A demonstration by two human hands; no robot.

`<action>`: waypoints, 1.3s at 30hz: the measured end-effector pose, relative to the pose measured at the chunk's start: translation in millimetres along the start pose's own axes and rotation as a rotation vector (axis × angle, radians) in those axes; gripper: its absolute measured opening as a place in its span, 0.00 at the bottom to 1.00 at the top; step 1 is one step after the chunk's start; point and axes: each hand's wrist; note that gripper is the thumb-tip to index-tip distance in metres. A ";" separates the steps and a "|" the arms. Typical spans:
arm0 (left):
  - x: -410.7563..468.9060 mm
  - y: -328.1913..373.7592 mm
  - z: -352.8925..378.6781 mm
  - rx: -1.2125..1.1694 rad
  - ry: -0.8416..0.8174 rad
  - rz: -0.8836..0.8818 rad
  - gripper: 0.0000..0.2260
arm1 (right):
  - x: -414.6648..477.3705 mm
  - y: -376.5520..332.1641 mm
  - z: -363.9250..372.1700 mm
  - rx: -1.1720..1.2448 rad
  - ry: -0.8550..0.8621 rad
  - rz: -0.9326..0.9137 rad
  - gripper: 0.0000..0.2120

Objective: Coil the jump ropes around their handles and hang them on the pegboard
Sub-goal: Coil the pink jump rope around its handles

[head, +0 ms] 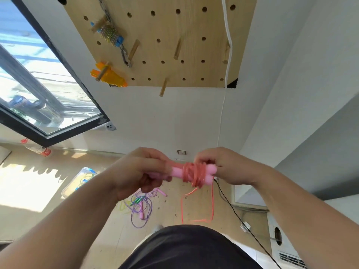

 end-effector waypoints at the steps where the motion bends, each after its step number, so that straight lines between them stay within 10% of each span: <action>1: -1.0 0.8 0.2 0.113 -0.031 -0.008 0.18 | 3.0 -0.7 -4.3 -0.036 -0.062 -0.008 0.10; 12: 30.0 -1.9 11.7 1.074 0.342 0.190 0.08 | 37.5 -44.4 -1.7 -0.610 -0.012 0.088 0.12; 18: 39.1 -7.7 -4.4 0.573 0.705 0.346 0.10 | 22.0 -44.6 30.3 -0.237 0.357 0.171 0.15; 32: 40.3 -11.4 14.0 -0.300 0.761 0.289 0.05 | 1.7 -34.2 53.0 0.505 0.503 0.443 0.14; 39: 34.4 -0.7 24.6 -0.691 0.532 0.108 0.05 | -9.7 -37.7 69.6 -0.519 0.645 0.180 0.15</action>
Point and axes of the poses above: each hand's wrist, its own x-axis towards the middle knuckle, its own z-axis out of the palm, y = z × x, and after that the axes turned 8 degrees about -x, right-handed
